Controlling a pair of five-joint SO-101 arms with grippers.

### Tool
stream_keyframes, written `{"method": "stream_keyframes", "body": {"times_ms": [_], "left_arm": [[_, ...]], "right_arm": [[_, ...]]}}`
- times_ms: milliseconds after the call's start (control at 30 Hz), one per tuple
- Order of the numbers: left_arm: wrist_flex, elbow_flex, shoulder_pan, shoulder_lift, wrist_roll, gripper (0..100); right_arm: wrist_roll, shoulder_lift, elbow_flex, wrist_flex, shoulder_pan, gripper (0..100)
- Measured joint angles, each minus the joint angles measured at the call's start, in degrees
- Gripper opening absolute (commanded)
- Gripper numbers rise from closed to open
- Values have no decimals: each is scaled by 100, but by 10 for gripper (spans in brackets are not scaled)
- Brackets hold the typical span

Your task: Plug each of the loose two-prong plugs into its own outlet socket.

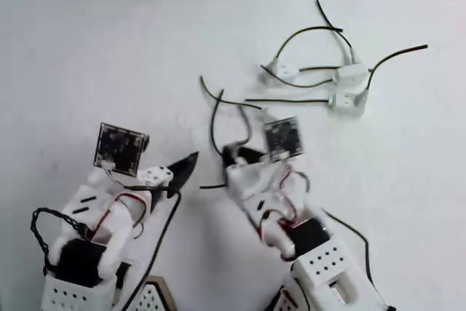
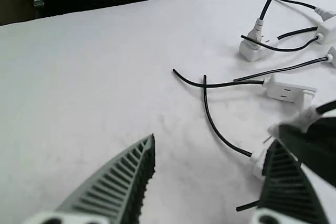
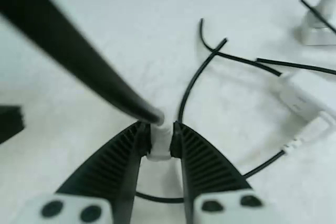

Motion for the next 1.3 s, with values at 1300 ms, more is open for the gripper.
{"method": "stream_keyframes", "body": {"times_ms": [1300], "left_arm": [[-1178, -3640, 1169, 8897, 1152, 324]], "right_arm": [[-1029, 0, 0, -1134, 2426, 17]]}}
